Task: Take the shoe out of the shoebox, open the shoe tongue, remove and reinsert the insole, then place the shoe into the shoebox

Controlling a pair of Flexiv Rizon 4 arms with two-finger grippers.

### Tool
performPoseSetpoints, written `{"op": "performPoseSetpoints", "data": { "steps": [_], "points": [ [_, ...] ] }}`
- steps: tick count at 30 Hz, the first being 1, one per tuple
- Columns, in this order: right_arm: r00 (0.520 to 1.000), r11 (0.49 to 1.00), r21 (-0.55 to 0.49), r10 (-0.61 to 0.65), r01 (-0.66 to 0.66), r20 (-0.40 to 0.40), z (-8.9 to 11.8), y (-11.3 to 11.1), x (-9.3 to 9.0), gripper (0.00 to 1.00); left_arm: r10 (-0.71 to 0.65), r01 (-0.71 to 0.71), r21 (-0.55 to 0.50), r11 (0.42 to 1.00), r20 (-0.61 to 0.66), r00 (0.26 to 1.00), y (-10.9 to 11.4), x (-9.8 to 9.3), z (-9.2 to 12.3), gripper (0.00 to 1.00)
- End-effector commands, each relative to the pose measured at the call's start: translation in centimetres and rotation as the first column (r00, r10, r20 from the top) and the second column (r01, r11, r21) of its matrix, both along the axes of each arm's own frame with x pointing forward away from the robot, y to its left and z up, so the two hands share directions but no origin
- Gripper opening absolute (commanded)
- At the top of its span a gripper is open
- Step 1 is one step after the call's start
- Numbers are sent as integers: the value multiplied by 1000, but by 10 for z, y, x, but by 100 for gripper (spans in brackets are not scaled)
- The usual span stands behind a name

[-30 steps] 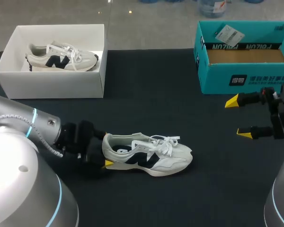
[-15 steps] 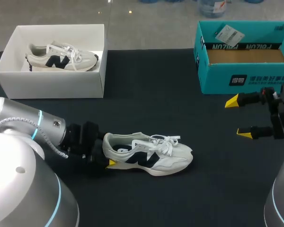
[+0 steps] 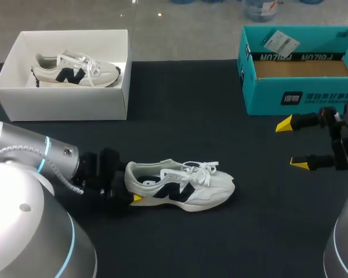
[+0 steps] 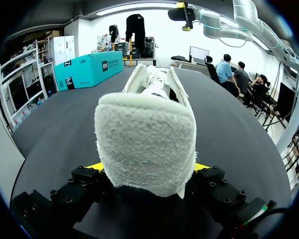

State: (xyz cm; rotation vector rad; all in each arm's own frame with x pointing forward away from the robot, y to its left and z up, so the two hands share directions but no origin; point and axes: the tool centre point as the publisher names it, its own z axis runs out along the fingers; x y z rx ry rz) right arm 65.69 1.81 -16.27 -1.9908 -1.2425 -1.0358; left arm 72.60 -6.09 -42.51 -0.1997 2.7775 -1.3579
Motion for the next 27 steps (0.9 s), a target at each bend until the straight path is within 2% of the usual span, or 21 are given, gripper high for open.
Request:
{"op": "performPoseSetpoints", "data": {
  "steps": [1,4,6,8,12,14,20,27],
  "points": [
    [1000,1000,-4,-13,13,5,2,-1,-11,100,3,-3,1,1000,3,1000,1,-2,-1,0],
    [1000,1000,-4,-13,13,5,2,-1,-11,100,3,-3,1,1000,3,1000,1,-2,-1,0],
    [998,994,-106,10,-16,-57,14,9,9,100,3,-3,1,1000,3,1000,1,-2,-1,0],
    [997,989,-140,33,-43,-76,18,23,25,100,3,-3,1,1000,3,1000,1,-2,-1,0],
    [992,980,-190,36,-59,-119,14,58,52,100,3,-3,1,1000,3,1000,1,-2,-1,0],
    [990,966,-250,27,-62,-141,11,75,62,100,3,-3,1,1000,3,1000,1,-2,-1,0],
    [987,941,-320,67,-111,-145,2,123,79,100,3,-3,1,1000,3,1000,1,-2,-1,0],
    [974,889,-414,123,-193,-191,-9,154,87,100,3,-3,1,1000,3,1000,1,-2,-1,0]
  ]
}}
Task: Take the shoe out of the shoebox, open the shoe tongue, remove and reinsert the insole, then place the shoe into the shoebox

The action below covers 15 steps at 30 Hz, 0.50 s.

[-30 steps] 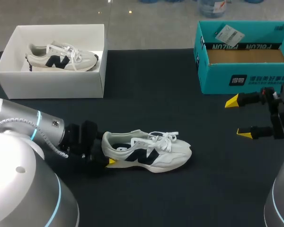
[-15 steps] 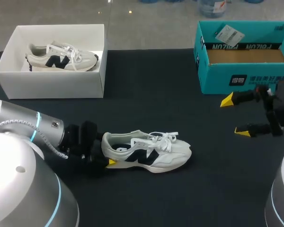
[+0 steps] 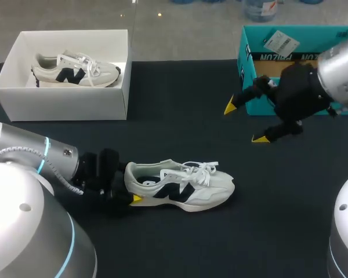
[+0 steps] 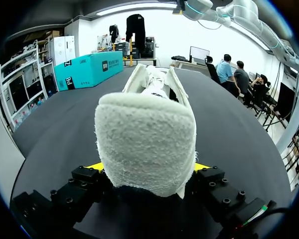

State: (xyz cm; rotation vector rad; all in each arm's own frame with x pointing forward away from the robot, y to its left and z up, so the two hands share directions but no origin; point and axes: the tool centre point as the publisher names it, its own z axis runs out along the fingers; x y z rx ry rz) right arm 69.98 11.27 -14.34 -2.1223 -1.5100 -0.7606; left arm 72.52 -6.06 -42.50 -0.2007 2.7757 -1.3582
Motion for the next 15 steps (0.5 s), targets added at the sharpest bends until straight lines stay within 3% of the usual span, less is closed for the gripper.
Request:
{"op": "performPoseSetpoints", "data": {
  "steps": [1,9,15],
  "points": [
    [994,980,-187,46,-63,-96,-29,62,44,100,2,-2,1,1000,2,1000,1,-2,-1,0],
    [990,904,-418,41,-93,-132,-37,75,35,100,2,-2,1,1000,2,1000,1,-2,-1,0],
    [991,899,-438,-68,12,-113,-40,74,25,100,2,-2,1,1000,2,1000,1,-2,-1,0]
  ]
}}
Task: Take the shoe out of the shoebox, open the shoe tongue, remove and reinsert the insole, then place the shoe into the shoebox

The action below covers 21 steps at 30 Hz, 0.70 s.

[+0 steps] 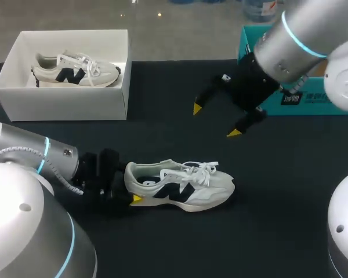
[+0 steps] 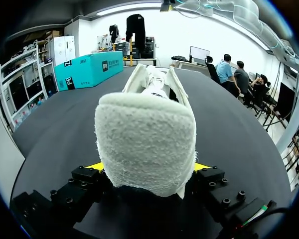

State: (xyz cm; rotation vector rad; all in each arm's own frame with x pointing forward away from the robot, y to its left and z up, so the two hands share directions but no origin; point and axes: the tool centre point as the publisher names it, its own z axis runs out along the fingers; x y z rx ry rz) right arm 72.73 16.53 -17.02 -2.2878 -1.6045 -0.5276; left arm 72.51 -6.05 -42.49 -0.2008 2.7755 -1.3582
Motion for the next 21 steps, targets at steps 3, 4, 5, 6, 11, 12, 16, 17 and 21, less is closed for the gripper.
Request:
{"op": "performPoseSetpoints", "data": {
  "steps": [3,4,5,6,11,12,16,17,21],
  "points": [
    [999,972,-233,-33,22,-42,-13,22,-2,100,2,-2,1,1000,2,1000,1,-2,-2,0],
    [999,972,-233,-33,22,-42,-13,22,-2,100,2,-2,1,1000,2,1000,1,-2,-2,0],
    [999,972,-233,-33,22,-42,-13,22,-2,100,2,-2,1,1000,2,1000,1,-2,-2,0],
    [999,972,-233,-33,22,-42,-13,22,-2,100,2,-2,1,1000,2,1000,1,-2,-2,0],
    [999,972,-233,-33,22,-42,-13,22,-2,100,2,-2,1,1000,2,1000,1,-2,-2,0],
    [999,972,-233,-33,22,-42,-13,22,-2,100,2,-2,1,1000,2,1000,1,-2,-2,0],
    [1000,969,-245,-15,9,-23,-16,27,1,100,2,-2,1,1000,2,1000,1,-2,-2,0],
    [1000,962,-272,15,-17,-10,-20,32,4,100,2,-2,1,1000,2,1000,1,-2,-2,0],
    [999,934,-356,49,-41,16,-40,49,11,100,2,-2,1,1000,2,1000,1,-2,-2,0]
  ]
}}
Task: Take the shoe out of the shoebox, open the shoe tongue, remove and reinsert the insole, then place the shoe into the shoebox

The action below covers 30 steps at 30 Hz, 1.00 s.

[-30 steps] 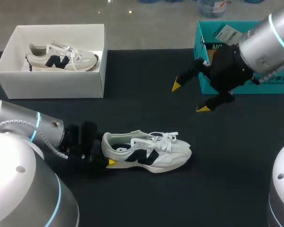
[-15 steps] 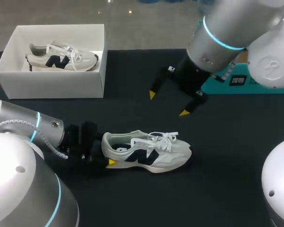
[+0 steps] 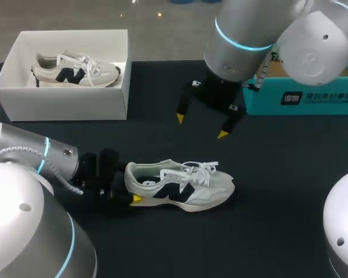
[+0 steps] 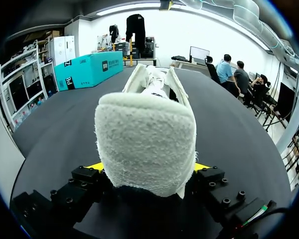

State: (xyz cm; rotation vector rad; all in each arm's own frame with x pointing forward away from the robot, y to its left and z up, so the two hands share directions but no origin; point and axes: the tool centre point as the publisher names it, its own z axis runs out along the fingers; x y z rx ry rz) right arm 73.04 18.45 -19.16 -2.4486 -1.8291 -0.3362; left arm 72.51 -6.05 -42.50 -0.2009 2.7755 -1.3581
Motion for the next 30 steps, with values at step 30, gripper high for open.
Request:
{"op": "performPoseSetpoints", "data": {
  "steps": [30],
  "points": [
    [997,982,-183,34,-46,-73,-88,54,8,100,2,-2,1,1000,2,1000,0,-2,-2,0]
  ]
}}
